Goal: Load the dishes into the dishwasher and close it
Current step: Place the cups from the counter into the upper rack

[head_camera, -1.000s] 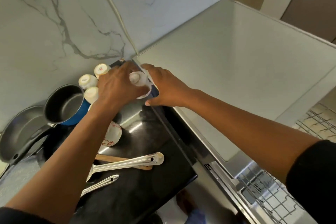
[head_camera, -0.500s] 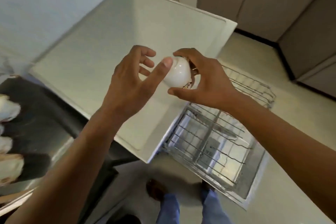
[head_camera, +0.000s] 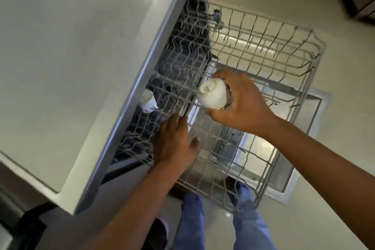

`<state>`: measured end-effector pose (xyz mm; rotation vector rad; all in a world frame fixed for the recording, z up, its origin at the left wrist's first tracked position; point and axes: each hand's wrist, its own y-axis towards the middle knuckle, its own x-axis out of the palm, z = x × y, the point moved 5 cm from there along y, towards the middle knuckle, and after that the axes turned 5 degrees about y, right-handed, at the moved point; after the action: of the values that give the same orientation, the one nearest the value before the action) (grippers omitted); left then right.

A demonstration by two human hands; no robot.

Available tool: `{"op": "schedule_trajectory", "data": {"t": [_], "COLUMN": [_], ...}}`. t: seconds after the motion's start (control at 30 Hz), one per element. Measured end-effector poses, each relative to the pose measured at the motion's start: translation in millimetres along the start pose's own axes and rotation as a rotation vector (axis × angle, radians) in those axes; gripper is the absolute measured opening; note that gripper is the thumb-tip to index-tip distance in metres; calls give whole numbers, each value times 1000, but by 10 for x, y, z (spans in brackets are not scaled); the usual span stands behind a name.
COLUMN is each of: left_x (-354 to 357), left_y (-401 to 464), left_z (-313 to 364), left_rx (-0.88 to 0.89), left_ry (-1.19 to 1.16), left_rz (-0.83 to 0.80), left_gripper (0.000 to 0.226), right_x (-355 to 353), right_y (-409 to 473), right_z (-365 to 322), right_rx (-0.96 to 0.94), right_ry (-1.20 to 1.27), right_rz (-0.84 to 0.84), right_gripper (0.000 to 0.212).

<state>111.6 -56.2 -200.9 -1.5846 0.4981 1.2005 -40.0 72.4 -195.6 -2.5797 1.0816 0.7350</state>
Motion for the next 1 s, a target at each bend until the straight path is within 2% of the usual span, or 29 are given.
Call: {"op": "schedule_trajectory", "data": {"t": [0.13, 0.27, 0.43, 0.53, 0.6, 0.73, 0.83, 0.93, 1.0], "left_x": [455, 718, 907, 899, 890, 928, 957, 1000, 1033], "left_y": [308, 536, 574, 500, 499, 589, 621, 626, 613], "left_z": [-305, -454, -561, -719, -824, -875, -855, -877, -906], "left_rx": [-123, -179, -202, -366, -445, -361, -392, -409, -407], "left_ry": [154, 187, 190, 181, 174, 205, 147, 116, 93], "left_rz": [-106, -165, -162, -165, -205, -278, -335, -348, -349], "left_gripper": [97, 110, 103, 112, 107, 89, 79, 78, 86], "right_x": [536, 1016, 1479, 1599, 1667, 1818, 1844, 1877, 1872], "right_y": [280, 556, 713, 727, 725, 681, 625, 563, 533], "right_z": [135, 188, 141, 143, 147, 141, 153, 179, 198], "right_rx": [-103, -168, -194, -188, -197, -235, -257, -286, -281], "right_ry": [88, 91, 40, 60, 12, -234, -364, -483, -520], "right_rz": [-85, -176, -267, -237, -220, -213, -177, -183, -180], "right_gripper": [73, 76, 89, 84, 79, 90, 95, 97, 96]}}
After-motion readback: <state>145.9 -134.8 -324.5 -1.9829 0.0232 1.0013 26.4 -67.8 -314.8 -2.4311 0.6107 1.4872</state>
